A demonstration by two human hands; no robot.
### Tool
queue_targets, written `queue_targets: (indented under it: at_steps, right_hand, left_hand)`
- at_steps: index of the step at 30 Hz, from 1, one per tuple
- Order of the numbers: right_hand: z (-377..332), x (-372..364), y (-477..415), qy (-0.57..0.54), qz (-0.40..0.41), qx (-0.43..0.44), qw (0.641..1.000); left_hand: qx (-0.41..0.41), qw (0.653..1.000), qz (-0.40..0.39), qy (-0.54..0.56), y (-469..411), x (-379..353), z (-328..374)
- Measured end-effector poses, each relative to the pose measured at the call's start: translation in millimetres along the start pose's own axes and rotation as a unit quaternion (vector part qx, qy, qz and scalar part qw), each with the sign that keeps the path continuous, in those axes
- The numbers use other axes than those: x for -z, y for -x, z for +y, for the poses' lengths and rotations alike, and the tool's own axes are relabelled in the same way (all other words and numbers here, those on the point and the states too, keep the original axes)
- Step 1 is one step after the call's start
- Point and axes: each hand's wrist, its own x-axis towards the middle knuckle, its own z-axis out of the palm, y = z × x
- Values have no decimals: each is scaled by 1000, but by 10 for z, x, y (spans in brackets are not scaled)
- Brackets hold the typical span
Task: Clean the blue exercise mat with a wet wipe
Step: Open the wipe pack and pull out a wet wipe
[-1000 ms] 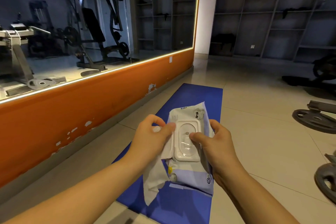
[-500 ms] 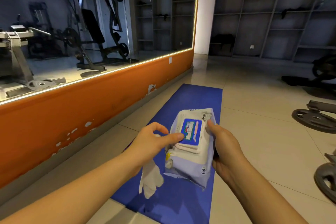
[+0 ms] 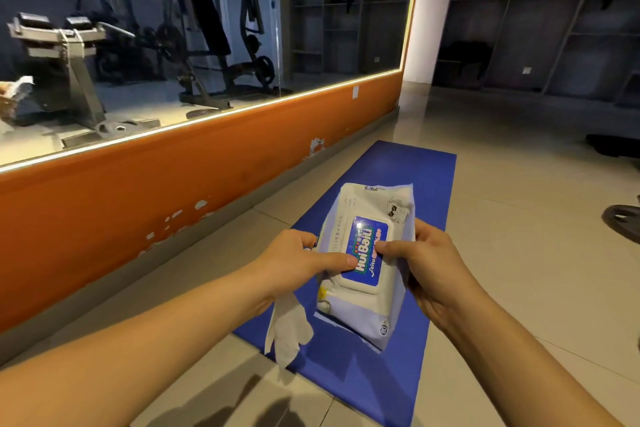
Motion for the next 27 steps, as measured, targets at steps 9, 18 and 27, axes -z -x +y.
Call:
queue_targets:
  at_steps: [9,18,27]
  right_hand:
    - [415,-860,-291,36,-49,-95,994]
    - [1520,-2375,-574,71,-102,-223,967]
    - [2626,-3851,-554,63,-190,-339,919]
  left_hand:
    - [16,973,129,-189,101,1090,-396]
    - [67,964,245,-76,376,2546,-995]
    - [125,943,308,-28,474,3160,-1625]
